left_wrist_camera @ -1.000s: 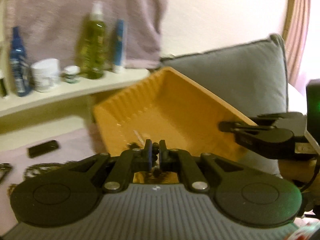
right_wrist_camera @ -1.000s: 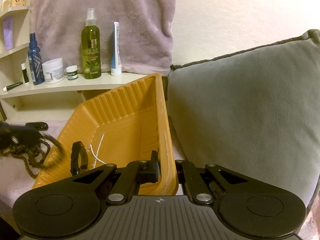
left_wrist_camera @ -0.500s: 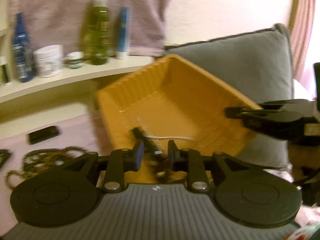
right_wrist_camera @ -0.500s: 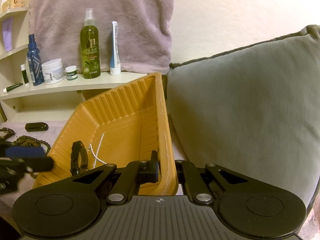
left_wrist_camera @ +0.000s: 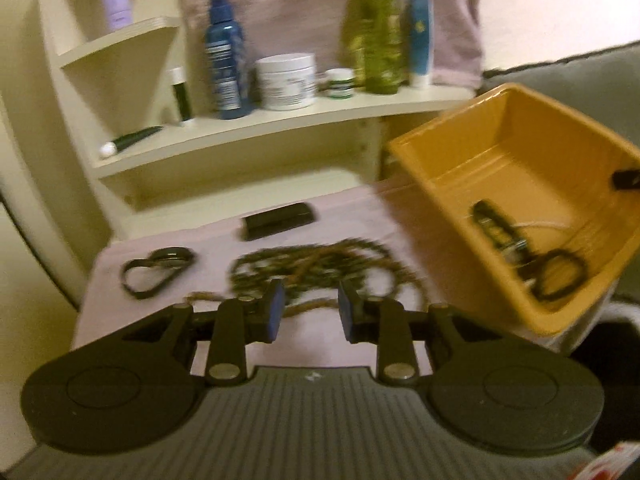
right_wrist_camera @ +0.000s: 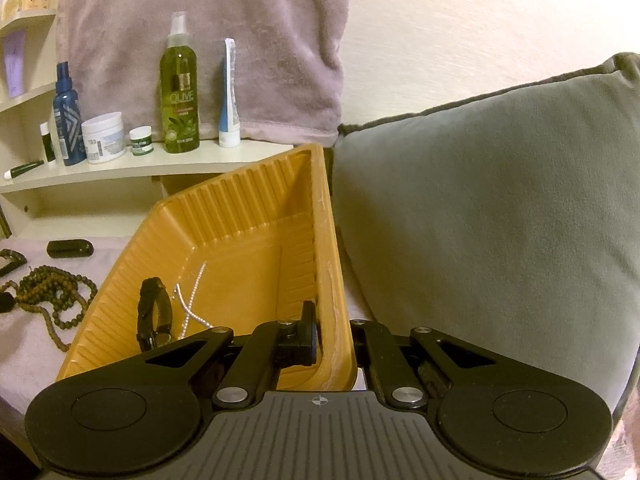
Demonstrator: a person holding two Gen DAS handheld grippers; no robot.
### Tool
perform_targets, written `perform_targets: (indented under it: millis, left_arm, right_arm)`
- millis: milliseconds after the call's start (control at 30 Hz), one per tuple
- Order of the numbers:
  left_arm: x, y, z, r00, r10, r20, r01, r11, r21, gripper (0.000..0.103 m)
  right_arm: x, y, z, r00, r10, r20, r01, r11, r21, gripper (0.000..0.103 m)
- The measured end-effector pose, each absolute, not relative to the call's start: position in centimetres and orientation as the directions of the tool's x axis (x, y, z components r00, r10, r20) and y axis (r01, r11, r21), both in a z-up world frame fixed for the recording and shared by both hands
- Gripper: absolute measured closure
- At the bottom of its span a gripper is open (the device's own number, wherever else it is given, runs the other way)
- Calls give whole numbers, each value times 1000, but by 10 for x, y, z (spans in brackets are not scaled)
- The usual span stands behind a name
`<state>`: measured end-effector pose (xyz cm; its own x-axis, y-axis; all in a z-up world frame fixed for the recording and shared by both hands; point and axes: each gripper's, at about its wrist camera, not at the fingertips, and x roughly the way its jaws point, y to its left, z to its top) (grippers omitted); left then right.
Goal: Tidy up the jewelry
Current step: 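Carry the bead bracelet into the orange tray and release it, then grasp the long dark bead necklace with the left tool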
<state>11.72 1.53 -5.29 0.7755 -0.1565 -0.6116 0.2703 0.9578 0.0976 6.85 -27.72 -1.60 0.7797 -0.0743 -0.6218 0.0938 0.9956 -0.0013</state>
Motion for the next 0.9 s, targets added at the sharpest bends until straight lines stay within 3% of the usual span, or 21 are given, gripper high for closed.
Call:
perform_targets:
  millis: [267,633,800,900]
  left_arm:
    - [144,42,-78,766,-83,-637,294,927,233,77]
    - [160,37,-97,704,-97,-704,495,777,388,81]
    - [167,35,-94,653,-119,-748,559,742,370,93]
    - [168,30,-93,637,-104,-764,569,732,375,95]
  right_arm:
    - [69,-276,-16,776,-80,-625,93,996,-11,99]
    - [71,-278,-18,771,-86,-631,93,995,-21,99]
    - [71,-278,-18,772,-83,-630,92,996,-19,99]
    - [72,-277,-16,776,-78,-626,88,996,-15,99]
